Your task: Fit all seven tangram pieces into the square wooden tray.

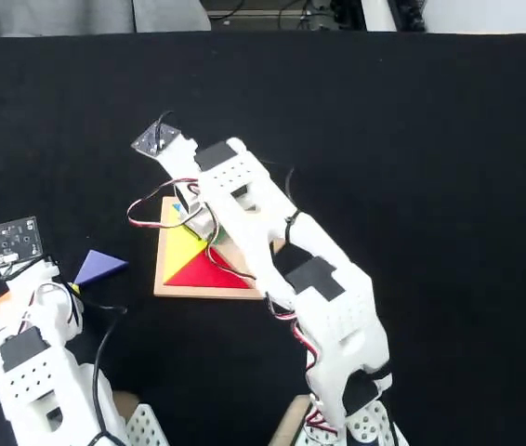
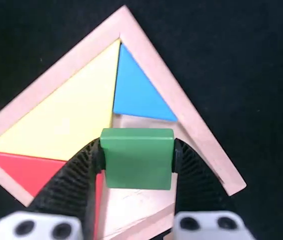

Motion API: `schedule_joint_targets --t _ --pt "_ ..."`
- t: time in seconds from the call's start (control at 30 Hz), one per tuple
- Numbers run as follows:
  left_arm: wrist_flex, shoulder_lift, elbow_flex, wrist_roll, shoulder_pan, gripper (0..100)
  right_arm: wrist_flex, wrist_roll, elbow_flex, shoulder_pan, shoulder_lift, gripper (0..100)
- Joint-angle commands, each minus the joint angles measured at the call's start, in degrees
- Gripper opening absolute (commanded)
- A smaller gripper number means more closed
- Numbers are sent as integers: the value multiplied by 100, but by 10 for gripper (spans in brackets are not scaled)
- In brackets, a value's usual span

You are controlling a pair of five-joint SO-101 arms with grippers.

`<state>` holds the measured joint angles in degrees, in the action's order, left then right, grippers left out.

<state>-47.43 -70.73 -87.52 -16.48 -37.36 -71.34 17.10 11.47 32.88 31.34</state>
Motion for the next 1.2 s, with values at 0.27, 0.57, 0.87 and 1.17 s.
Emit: schedule_joint_targets --t 0.27,0.57,0.87,1.17 --pt "35 -62 22 35 75 166 -88 -264 374 202 -48 243" --pt "35 -62 22 35 75 166 -220 -264 462 -62 -242 223" --pt "35 -62 22 35 75 166 -246 53 -145 -642 -734 16" --pt "35 -62 22 35 75 166 308 149 -418 -862 -629 15"
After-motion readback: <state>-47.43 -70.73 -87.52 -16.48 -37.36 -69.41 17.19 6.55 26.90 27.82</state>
